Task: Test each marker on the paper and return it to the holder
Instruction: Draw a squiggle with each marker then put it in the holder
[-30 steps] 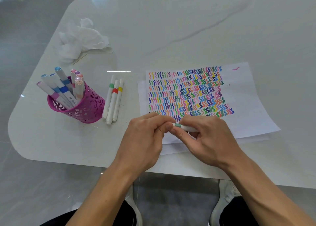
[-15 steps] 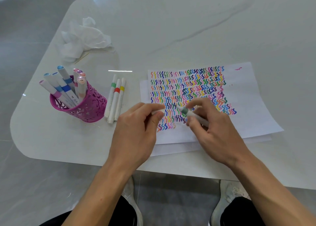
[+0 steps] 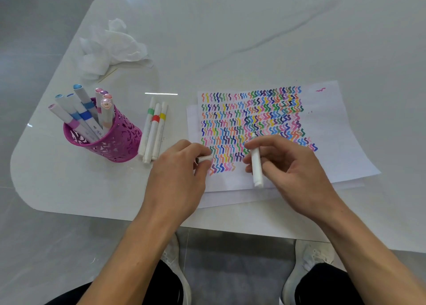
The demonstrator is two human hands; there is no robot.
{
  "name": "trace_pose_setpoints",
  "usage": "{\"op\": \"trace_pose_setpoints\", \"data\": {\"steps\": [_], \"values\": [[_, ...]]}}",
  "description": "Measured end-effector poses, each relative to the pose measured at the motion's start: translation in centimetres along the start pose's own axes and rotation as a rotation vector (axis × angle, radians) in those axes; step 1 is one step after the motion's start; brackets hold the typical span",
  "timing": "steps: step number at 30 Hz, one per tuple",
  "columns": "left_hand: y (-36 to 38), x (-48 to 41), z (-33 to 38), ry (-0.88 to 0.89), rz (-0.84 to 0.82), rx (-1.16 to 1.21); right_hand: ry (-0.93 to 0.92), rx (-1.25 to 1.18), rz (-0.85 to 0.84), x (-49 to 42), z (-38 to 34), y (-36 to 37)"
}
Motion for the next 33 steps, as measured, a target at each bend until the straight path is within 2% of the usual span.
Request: {"op": "trace_pose_setpoints", "data": {"steps": [3, 10, 19, 33], "values": [[0.2, 0.0, 0.1, 0.001, -0.004, -0.006, 0.007, 0.047, -0.023, 0.3, 0.1, 0.3], [0.4, 0.1, -0.1, 0.009, -0.033, -0.044, 0.022, -0.145, -0.014, 0.5, 0.5, 1.0], [0.8, 0.1, -0.2, 0.032, -0.045, -0.084, 0.063, -0.223, 0.046, 0.6, 1.1, 1.5], [0.9, -0.1, -0.1, 0.020, -0.015, -0.066, 0.082, -0.131, 0.066, 0.4, 1.1, 2.0]]}}
Point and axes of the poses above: each hand's wrist, its own x-axis away from the middle knuckle, its own y-axis out of the palm, z = x × y, the point moved 2 cm from there along -x, towards the middle knuckle, and after that the axes turned 12 degrees about y, right-handed, at the moved point
